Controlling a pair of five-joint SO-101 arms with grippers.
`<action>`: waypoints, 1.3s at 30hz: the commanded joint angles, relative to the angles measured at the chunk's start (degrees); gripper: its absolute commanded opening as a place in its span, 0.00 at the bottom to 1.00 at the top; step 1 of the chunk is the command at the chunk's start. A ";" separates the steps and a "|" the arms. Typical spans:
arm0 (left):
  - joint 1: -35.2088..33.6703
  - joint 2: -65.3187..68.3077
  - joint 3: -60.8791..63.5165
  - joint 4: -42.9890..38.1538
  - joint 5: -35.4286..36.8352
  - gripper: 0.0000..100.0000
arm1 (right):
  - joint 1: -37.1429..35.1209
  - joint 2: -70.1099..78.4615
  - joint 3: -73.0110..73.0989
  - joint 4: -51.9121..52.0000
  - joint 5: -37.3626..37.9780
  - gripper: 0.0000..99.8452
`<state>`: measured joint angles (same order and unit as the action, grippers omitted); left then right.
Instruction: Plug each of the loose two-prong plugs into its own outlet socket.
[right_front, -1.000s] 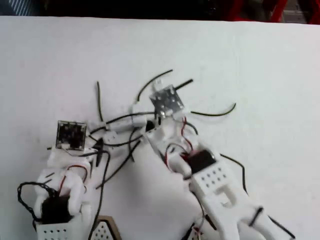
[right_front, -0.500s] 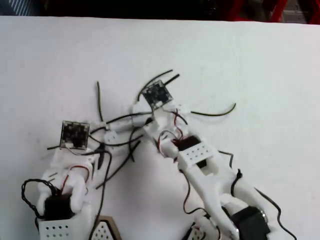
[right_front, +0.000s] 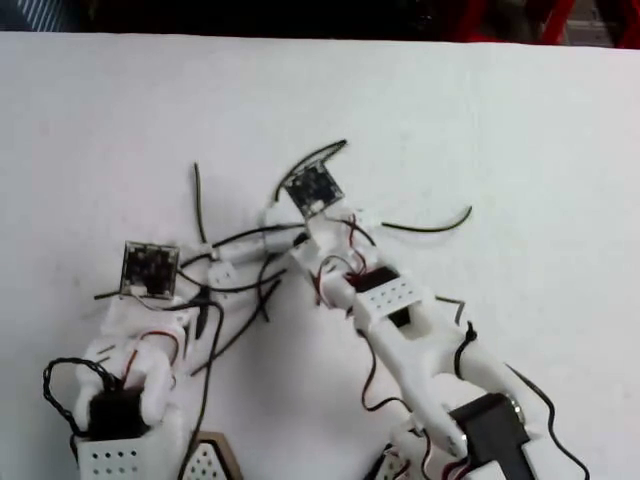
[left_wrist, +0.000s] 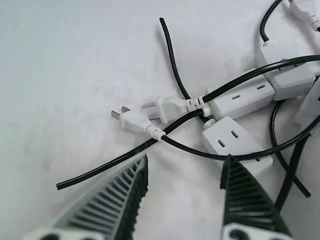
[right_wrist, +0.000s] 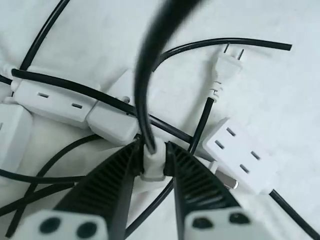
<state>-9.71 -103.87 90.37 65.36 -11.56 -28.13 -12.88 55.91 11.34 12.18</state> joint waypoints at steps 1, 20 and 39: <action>-0.48 -0.13 -0.26 -0.44 -0.35 0.24 | 1.01 0.40 -1.58 -0.84 0.79 0.02; -0.48 -0.13 -0.26 -0.44 -0.35 0.24 | -2.51 -6.46 -1.41 12.62 0.35 0.02; -0.48 -0.13 -0.26 -0.44 -0.35 0.24 | -1.45 -1.27 1.49 12.70 6.42 0.02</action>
<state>-9.71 -103.87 90.37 65.36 -11.56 -29.71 -14.90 56.18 22.51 17.80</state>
